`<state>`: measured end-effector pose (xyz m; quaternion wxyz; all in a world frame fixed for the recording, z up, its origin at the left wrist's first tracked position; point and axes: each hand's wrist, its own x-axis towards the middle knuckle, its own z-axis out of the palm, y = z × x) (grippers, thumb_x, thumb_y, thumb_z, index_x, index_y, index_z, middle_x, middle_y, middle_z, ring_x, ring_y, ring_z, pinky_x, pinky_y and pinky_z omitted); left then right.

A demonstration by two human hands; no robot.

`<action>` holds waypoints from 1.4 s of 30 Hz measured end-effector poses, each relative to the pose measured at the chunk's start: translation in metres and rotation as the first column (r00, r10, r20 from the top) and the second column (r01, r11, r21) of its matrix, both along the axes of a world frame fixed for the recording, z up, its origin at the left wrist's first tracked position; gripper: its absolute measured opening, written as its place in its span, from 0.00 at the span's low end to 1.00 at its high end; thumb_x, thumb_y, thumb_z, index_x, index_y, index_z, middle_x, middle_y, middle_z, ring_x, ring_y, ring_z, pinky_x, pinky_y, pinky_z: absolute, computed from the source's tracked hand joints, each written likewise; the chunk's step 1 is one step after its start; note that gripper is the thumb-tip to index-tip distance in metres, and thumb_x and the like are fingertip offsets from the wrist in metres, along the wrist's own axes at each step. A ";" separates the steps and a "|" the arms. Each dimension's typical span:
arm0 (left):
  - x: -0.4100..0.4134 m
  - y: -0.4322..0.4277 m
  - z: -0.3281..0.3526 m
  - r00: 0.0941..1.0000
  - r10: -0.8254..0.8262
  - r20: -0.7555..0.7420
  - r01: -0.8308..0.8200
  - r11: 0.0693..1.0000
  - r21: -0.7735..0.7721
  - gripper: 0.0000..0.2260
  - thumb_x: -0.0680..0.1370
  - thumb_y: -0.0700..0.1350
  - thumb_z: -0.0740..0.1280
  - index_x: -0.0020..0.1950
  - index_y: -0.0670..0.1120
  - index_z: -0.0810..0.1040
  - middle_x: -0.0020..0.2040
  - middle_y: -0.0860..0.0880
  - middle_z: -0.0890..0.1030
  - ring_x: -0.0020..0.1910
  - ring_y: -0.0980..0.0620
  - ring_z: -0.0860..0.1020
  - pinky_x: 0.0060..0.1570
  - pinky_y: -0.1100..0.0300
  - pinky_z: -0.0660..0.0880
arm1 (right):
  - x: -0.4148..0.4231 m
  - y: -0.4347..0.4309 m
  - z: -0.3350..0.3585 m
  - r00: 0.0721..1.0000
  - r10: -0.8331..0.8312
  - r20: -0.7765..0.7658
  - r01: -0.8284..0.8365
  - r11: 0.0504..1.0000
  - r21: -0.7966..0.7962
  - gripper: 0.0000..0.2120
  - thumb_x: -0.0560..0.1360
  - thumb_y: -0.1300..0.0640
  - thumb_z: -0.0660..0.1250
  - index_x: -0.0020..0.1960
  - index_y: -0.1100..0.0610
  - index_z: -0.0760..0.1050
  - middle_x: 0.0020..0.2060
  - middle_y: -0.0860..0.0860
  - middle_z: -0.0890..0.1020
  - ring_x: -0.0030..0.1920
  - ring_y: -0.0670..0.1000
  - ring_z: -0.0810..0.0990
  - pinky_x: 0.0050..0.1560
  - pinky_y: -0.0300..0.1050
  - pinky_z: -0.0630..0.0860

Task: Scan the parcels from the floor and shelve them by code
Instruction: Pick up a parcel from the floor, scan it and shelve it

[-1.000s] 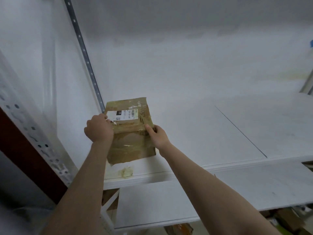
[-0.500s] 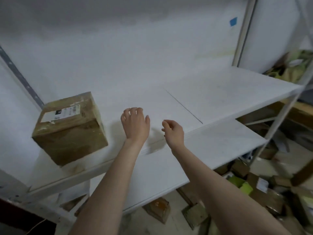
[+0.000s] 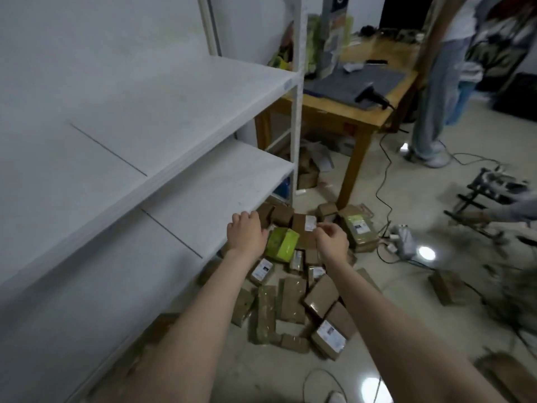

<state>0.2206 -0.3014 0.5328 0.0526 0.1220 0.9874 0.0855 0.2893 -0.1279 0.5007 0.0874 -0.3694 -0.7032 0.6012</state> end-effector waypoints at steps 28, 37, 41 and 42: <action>-0.048 0.249 -0.148 0.911 -0.127 0.392 0.154 0.987 -0.038 0.21 0.81 0.53 0.64 0.69 0.42 0.71 0.66 0.42 0.75 0.68 0.40 0.70 0.59 0.47 0.74 | -0.031 0.211 -0.151 0.940 -0.024 0.340 0.038 0.999 -0.037 0.22 0.74 0.55 0.72 0.66 0.57 0.74 0.60 0.53 0.80 0.57 0.54 0.78 0.53 0.42 0.70; -0.088 0.290 -0.245 0.888 -0.039 0.458 0.058 0.998 -0.028 0.19 0.82 0.52 0.63 0.69 0.43 0.71 0.67 0.43 0.75 0.68 0.41 0.71 0.59 0.50 0.73 | -0.084 0.251 -0.258 0.836 0.166 0.524 -0.224 0.973 0.048 0.39 0.69 0.46 0.75 0.75 0.55 0.64 0.70 0.57 0.71 0.69 0.59 0.71 0.68 0.53 0.70; -0.093 0.311 -0.321 0.860 0.038 0.509 -0.017 0.999 -0.045 0.19 0.82 0.54 0.63 0.68 0.44 0.72 0.65 0.43 0.77 0.66 0.41 0.72 0.56 0.50 0.74 | -0.083 0.282 -0.337 0.729 0.225 0.647 -0.369 0.925 0.094 0.46 0.68 0.42 0.75 0.77 0.57 0.57 0.74 0.59 0.62 0.74 0.62 0.59 0.74 0.54 0.58; -0.094 0.317 -0.342 0.858 0.061 0.511 -0.043 0.998 -0.046 0.18 0.82 0.54 0.63 0.67 0.44 0.73 0.65 0.43 0.78 0.65 0.41 0.73 0.57 0.50 0.74 | -0.082 0.290 -0.362 0.701 0.236 0.674 -0.405 0.908 0.104 0.48 0.68 0.41 0.76 0.77 0.56 0.56 0.75 0.60 0.60 0.75 0.62 0.57 0.75 0.54 0.56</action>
